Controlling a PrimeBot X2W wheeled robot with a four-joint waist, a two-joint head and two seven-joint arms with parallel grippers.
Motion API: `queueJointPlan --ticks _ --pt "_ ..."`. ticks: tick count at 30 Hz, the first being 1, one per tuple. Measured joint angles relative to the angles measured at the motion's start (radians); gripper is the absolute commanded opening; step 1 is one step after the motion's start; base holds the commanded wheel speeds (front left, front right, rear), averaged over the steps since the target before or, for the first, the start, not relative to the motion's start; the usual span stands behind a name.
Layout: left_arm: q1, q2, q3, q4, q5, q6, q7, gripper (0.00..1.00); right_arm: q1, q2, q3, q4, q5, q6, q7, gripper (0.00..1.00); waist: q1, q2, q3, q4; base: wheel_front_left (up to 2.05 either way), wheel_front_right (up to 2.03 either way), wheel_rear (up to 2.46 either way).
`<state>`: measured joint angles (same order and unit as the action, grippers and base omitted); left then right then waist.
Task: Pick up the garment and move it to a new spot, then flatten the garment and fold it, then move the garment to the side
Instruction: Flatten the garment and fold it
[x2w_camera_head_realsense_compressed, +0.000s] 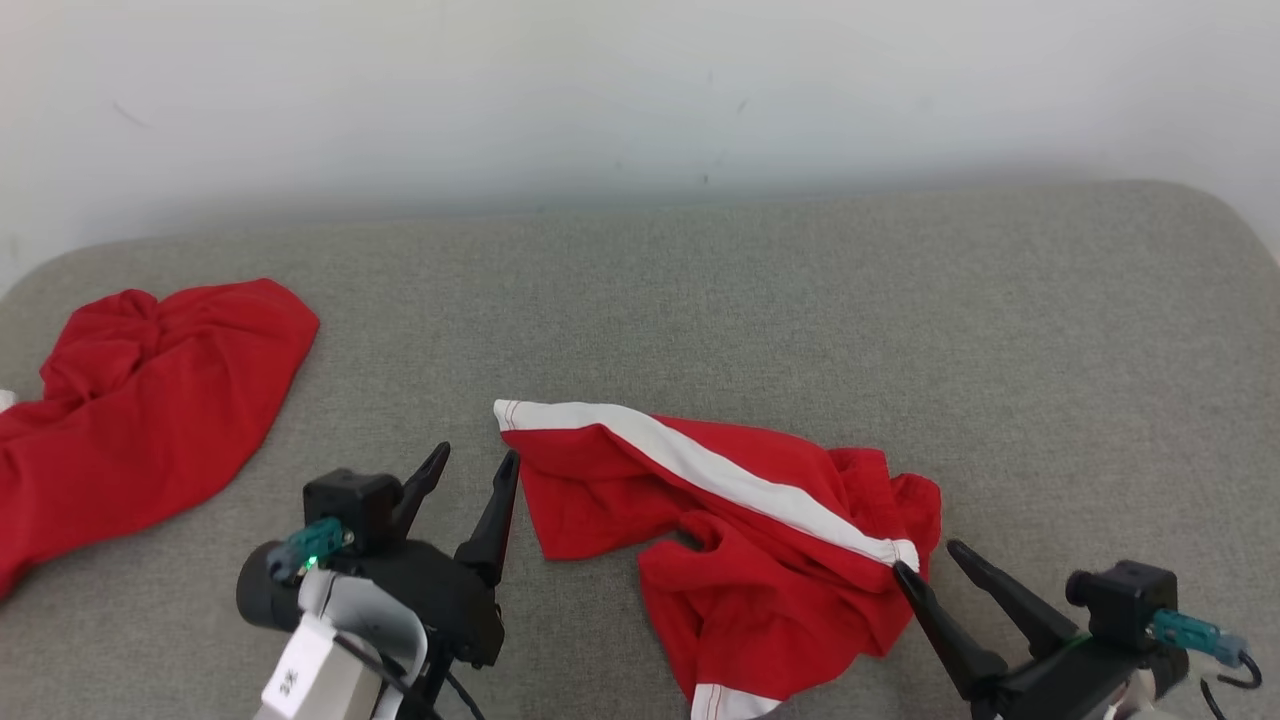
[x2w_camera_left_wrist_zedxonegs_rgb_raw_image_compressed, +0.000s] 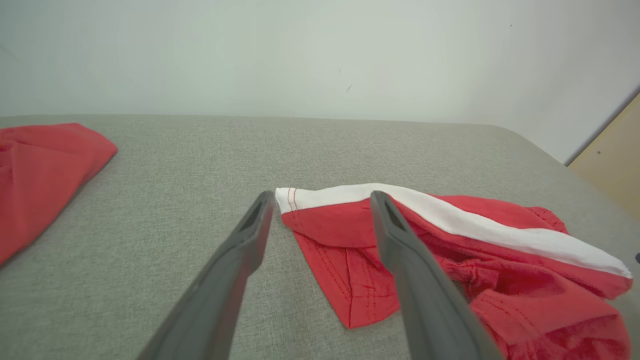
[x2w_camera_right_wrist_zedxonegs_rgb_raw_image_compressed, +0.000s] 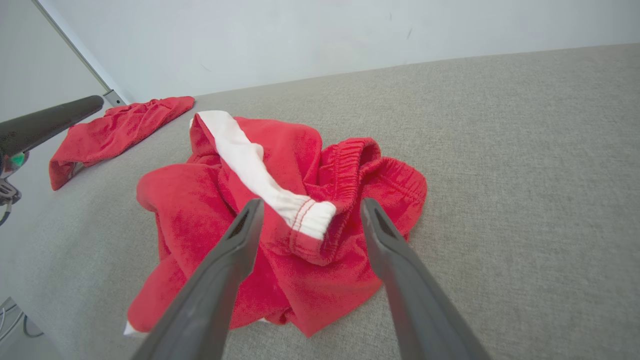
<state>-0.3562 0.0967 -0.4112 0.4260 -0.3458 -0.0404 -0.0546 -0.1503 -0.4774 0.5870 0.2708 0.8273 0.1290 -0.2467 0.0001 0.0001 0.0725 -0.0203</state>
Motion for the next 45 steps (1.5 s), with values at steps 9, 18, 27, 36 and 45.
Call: queueJointPlan --ticks 9,18,27,36,45 --pt "-0.138 -0.007 -0.002 0.167 -0.022 -0.04 0.078 1.0 -0.069 0.04 0.019 -0.012 0.0 0.0 0.011 1.0 0.0001 0.0 0.057 -0.025 0.0 0.0 0.0" --pt "-0.251 -0.018 0.016 0.306 -0.059 -0.057 0.116 1.0 -0.094 0.041 0.021 0.0 0.0 0.0 0.019 1.0 0.0001 0.0 0.104 -0.04 0.0 0.0 0.0" --pt "-0.331 -0.016 0.027 0.415 -0.067 -0.067 0.133 1.0 -0.149 0.069 0.045 0.001 -0.003 0.0 0.036 1.0 0.0001 0.0 0.135 -0.055 0.0 0.0 0.0" --pt "-0.367 -0.03 0.012 0.497 -0.077 -0.076 0.132 0.83 -0.175 0.079 0.065 0.011 -0.003 0.0 0.045 0.4 0.0 0.0 0.16 -0.064 0.0 0.0 0.0" --pt "-0.397 -0.036 -0.003 0.543 -0.099 -0.083 0.108 0.0 -0.187 0.08 0.075 0.019 -0.003 0.0 0.046 0.0 0.0 0.0 0.167 -0.064 0.0 0.0 0.0"
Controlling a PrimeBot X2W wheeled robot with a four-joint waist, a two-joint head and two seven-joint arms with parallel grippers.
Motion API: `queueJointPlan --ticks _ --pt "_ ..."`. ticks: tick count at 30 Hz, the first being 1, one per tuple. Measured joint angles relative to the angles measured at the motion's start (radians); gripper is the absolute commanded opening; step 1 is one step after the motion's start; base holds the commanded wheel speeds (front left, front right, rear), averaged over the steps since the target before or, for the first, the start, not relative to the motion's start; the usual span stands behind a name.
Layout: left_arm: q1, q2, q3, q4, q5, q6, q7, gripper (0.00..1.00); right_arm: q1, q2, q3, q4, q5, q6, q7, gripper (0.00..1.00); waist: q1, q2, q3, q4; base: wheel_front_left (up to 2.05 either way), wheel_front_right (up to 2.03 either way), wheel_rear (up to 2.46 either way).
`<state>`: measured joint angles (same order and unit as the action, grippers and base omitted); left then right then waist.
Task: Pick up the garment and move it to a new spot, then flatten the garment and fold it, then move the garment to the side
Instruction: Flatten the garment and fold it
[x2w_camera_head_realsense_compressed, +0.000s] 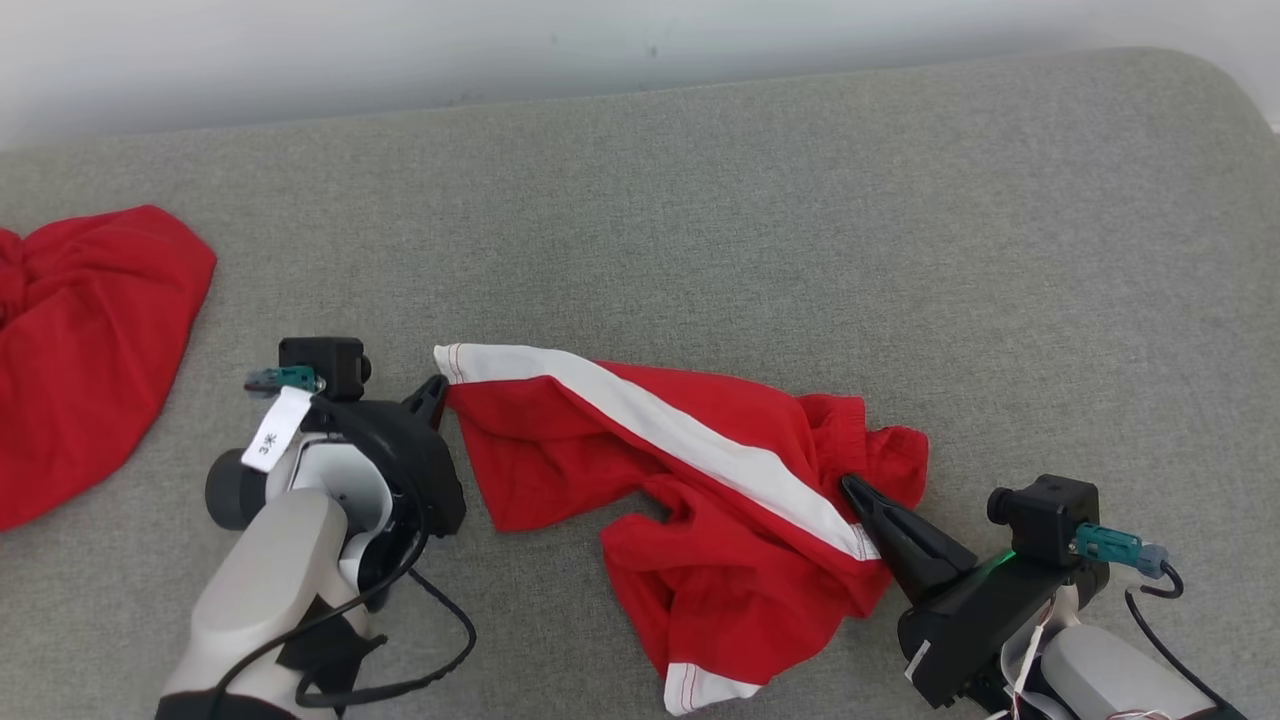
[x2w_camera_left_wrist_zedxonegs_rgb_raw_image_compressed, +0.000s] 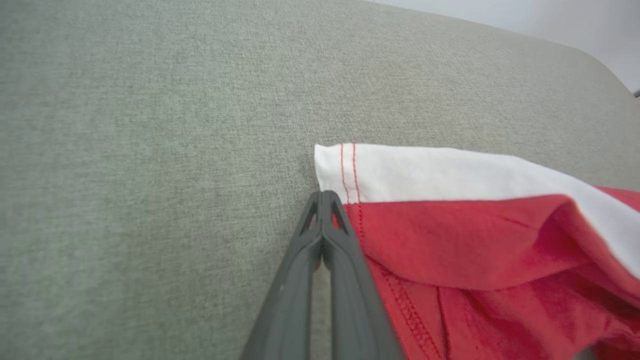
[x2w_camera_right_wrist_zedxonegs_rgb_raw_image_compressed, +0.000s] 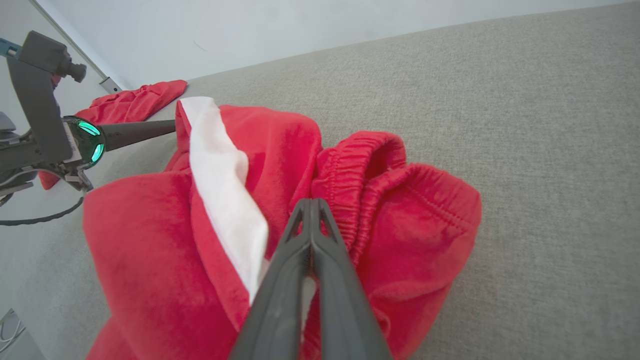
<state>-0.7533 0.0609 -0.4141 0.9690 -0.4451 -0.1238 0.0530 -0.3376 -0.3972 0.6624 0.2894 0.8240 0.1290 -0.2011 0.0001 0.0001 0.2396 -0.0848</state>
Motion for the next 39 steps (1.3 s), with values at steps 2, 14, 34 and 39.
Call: queueJointPlan --ticks 2,14,34,39 --pt "-0.013 -0.001 -0.007 0.016 0.0 0.0 -0.002 0.0 0.0 0.0 0.001 0.003 0.0 0.0 0.0 0.0 0.0 0.0 -0.001 0.001 0.0 0.0 0.0" --pt "-0.042 -0.011 -0.02 0.062 -0.011 -0.001 -0.067 1.0 0.0 -0.002 0.006 0.007 0.021 0.0 -0.003 1.0 0.0 -0.0001 -0.02 0.012 0.0 0.0 0.0" --pt "-0.056 -0.02 -0.07 0.156 -0.018 -0.001 -0.078 1.0 0.061 -0.066 0.018 -0.068 0.021 -0.006 -0.001 1.0 -0.0001 -0.0002 -0.057 -0.013 0.0 0.0 0.0" --pt "-0.057 -0.018 -0.083 0.187 -0.019 -0.001 -0.059 1.0 0.067 -0.067 0.036 -0.079 0.021 -0.006 0.025 1.0 -0.0001 -0.0002 -0.055 -0.015 0.0 0.0 0.0"
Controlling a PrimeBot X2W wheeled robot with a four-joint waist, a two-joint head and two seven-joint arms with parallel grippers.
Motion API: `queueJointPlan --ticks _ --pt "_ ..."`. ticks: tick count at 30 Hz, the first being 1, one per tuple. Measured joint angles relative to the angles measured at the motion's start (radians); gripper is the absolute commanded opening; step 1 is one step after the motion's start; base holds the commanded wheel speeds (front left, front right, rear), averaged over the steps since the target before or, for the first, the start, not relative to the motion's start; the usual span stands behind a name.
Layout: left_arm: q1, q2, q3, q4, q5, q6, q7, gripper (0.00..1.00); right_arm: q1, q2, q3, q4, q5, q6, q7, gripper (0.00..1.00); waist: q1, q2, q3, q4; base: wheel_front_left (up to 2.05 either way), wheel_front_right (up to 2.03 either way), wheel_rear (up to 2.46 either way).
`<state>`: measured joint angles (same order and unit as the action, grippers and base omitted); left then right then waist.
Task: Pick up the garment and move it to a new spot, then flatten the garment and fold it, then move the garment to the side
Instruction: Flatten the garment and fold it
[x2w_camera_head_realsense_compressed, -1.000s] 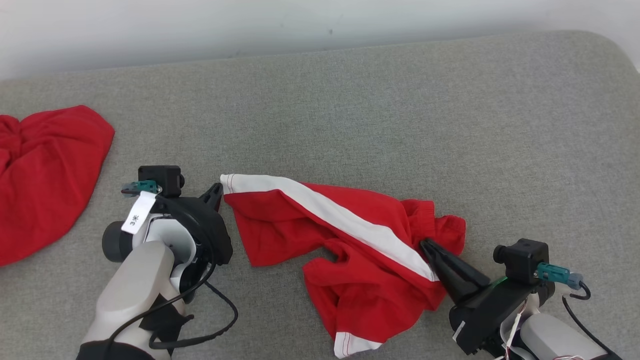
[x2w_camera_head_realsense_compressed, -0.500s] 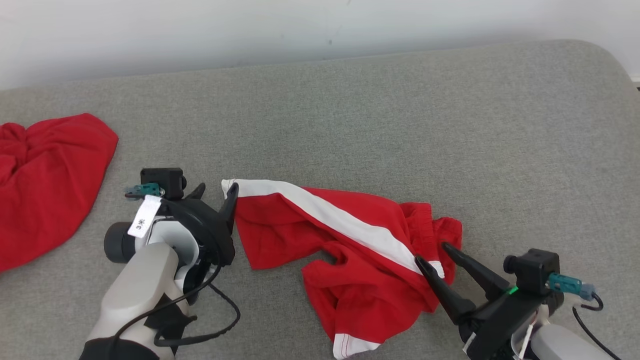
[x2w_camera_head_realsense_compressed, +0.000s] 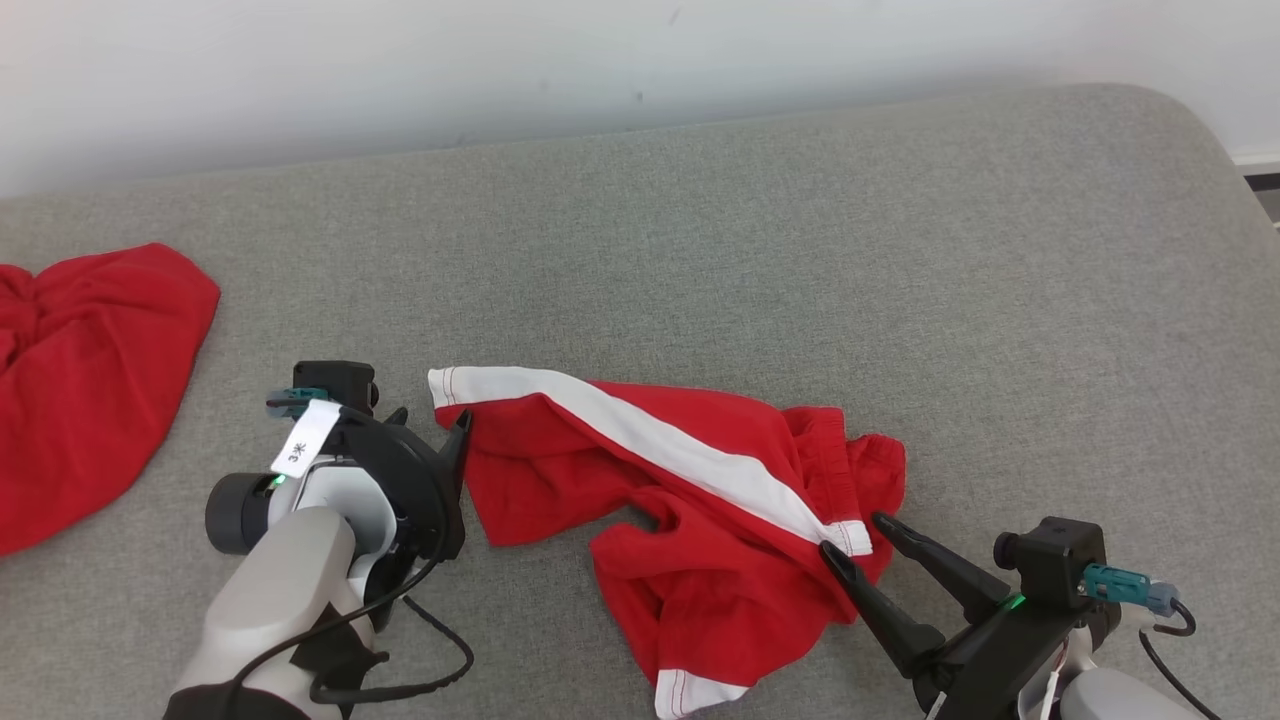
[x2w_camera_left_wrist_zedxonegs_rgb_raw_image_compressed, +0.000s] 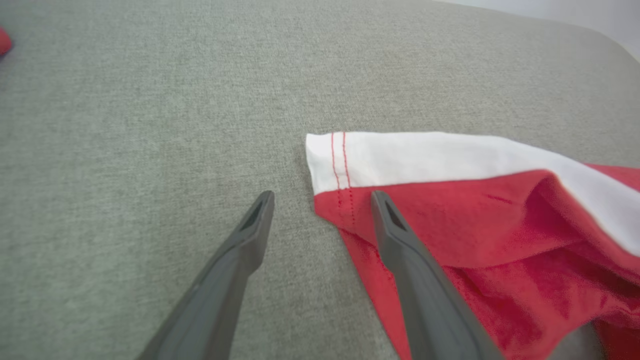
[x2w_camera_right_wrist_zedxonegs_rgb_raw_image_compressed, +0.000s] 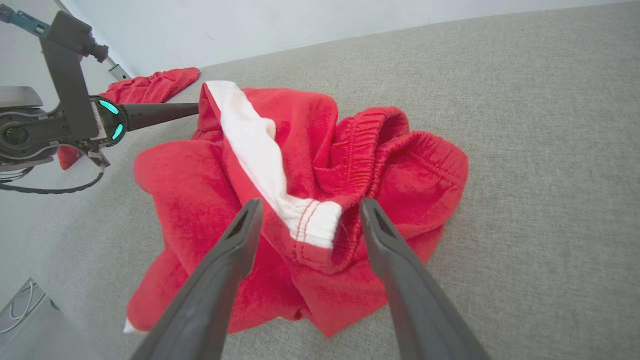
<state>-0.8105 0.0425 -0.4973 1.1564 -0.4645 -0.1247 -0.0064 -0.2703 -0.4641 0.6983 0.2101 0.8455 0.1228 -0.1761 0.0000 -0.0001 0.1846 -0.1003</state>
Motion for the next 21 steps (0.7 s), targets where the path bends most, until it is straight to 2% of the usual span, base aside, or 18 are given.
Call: queueJointPlan --ticks 18,20,21 --pt "-0.042 0.0 -0.006 0.022 -0.041 0.0 0.007 1.0 -0.01 0.01 0.022 -0.031 -0.001 -0.014 0.055 1.0 0.0 0.0 0.024 -0.017 0.0 0.0 0.0" --pt "-0.048 0.0 -0.007 0.025 -0.05 0.0 0.015 1.0 -0.013 0.01 0.023 -0.031 -0.002 -0.018 0.063 0.88 0.0 0.0 0.028 -0.02 0.0 0.0 0.0" --pt "-0.053 0.0 -0.007 0.026 -0.051 0.0 0.015 0.91 -0.018 0.01 0.026 -0.031 -0.003 -0.018 0.064 0.51 0.0 0.0 0.029 -0.021 0.0 0.0 0.0"
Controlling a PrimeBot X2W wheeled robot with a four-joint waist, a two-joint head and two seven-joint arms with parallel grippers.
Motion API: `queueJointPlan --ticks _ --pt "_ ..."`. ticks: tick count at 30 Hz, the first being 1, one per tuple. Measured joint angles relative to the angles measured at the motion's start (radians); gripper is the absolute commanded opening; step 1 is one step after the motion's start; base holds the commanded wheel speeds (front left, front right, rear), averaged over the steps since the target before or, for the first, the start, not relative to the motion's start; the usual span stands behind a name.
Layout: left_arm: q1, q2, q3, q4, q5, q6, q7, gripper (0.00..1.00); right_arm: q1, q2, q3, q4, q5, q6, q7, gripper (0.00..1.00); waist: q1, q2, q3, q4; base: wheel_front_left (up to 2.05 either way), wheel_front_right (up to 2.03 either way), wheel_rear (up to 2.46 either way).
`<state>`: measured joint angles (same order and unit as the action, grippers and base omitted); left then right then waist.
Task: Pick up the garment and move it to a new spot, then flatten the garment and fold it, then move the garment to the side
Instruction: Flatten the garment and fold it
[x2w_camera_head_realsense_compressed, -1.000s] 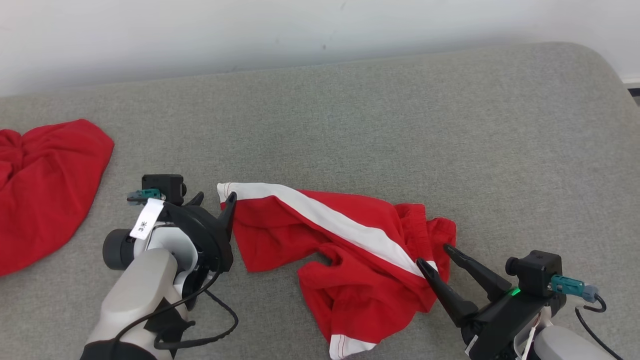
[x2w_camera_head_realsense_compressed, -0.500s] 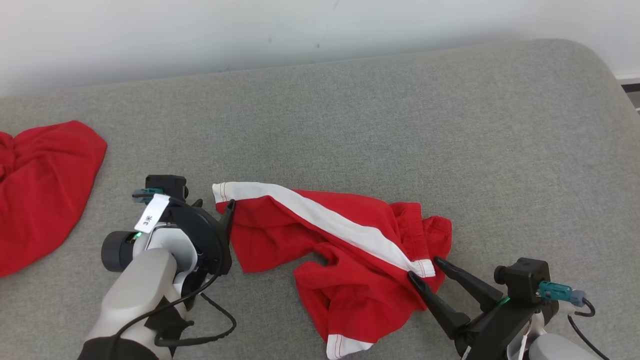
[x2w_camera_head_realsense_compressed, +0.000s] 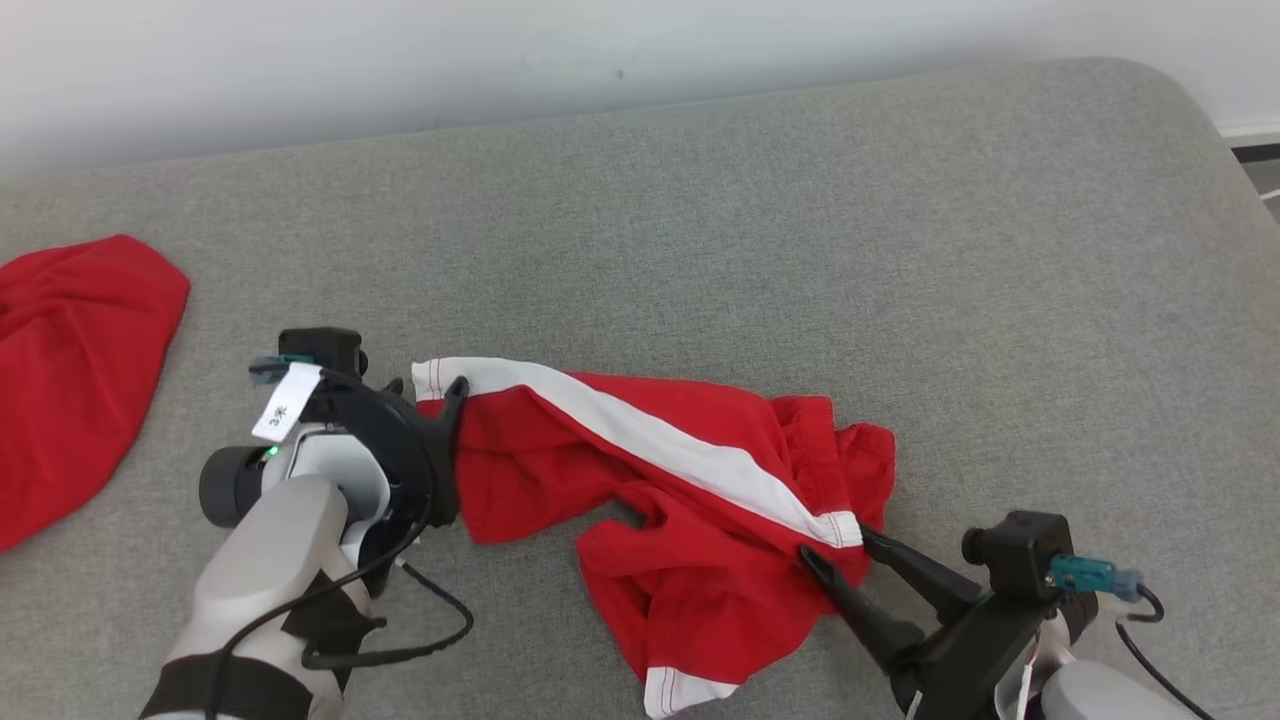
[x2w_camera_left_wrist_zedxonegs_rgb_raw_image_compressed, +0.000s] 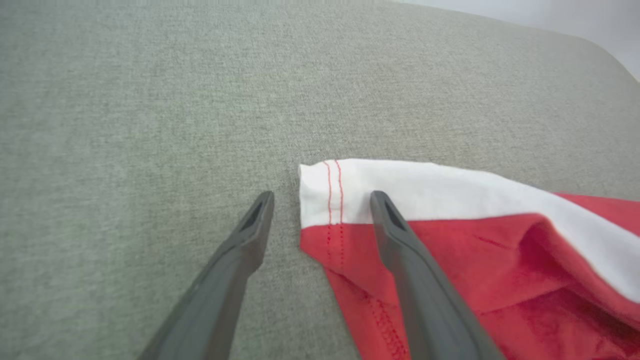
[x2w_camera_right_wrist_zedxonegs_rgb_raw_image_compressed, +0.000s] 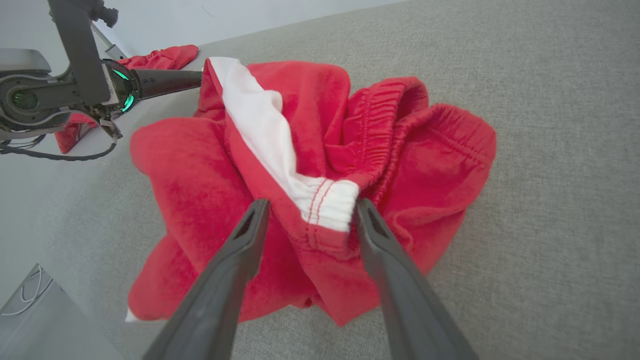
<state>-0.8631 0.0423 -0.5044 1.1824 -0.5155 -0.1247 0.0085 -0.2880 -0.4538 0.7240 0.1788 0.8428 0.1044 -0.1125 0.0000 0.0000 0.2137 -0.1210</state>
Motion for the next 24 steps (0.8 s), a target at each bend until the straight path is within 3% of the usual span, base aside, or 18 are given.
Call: queueJointPlan --ticks 1,2,3,13,24 --pt "-0.005 0.0 -0.001 0.0 -0.001 0.0 0.0 0.59 -0.006 0.0 0.002 0.0 -0.001 0.0 0.004 0.43 0.0 0.0 0.001 -0.001 0.0 0.0 0.0" --pt "-0.009 0.0 -0.002 0.0 -0.002 0.0 0.0 0.35 -0.011 0.0 0.001 -0.002 -0.002 -0.004 0.006 0.29 -0.0001 0.0 0.003 -0.002 0.0 0.0 0.0" --pt "-0.009 -0.001 -0.004 0.0 -0.002 0.0 0.0 0.0 -0.011 0.0 0.001 -0.003 -0.002 -0.007 0.007 0.0 0.0 0.0 0.004 -0.003 0.0 0.0 0.0" --pt "-0.023 -0.003 -0.03 -0.002 -0.012 0.0 -0.002 0.0 -0.01 0.0 -0.008 -0.004 -0.002 -0.013 0.003 0.0 0.0 0.0 0.005 0.012 0.0 0.0 0.0" --pt "-0.033 -0.003 -0.05 -0.058 -0.058 0.0 -0.037 0.0 -0.068 0.006 -0.095 -0.007 0.045 -0.015 -0.045 0.0 -0.0001 0.0 -0.021 0.045 0.0 0.0 0.0"
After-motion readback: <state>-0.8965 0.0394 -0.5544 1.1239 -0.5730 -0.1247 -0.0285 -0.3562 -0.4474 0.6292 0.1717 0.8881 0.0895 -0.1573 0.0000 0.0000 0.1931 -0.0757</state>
